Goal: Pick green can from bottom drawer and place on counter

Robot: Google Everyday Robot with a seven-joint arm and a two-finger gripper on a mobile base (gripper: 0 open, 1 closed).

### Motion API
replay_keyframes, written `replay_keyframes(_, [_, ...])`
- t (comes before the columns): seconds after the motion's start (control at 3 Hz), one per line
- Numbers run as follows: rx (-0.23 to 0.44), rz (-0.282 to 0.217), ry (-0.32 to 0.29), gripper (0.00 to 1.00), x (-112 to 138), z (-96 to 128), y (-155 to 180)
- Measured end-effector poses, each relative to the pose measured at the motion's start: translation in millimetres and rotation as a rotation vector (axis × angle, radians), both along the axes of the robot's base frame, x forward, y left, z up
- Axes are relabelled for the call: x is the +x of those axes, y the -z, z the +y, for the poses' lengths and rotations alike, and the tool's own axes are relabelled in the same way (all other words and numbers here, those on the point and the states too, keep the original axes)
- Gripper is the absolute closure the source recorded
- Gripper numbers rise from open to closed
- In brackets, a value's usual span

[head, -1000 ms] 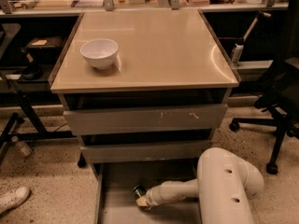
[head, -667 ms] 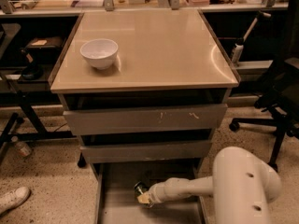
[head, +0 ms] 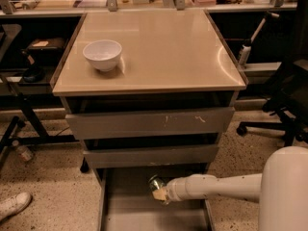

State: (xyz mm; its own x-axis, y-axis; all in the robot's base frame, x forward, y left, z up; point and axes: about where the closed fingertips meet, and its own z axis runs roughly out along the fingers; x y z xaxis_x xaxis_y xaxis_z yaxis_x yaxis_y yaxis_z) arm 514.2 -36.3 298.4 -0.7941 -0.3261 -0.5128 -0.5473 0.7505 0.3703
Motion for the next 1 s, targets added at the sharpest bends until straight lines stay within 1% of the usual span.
replay_keyframes(0.33, [0.001, 0.003, 0.000, 1.00, -1.1, 0.5, 1.5])
replay_keyframes(0.67, [0.003, 0.002, 0.005, 1.00, -4.7, -7.3, -12.5])
replay_keyframes(1.0, [-0.004, -0.027, 0.058, 1.00, -15.0, -35.4, -55.2])
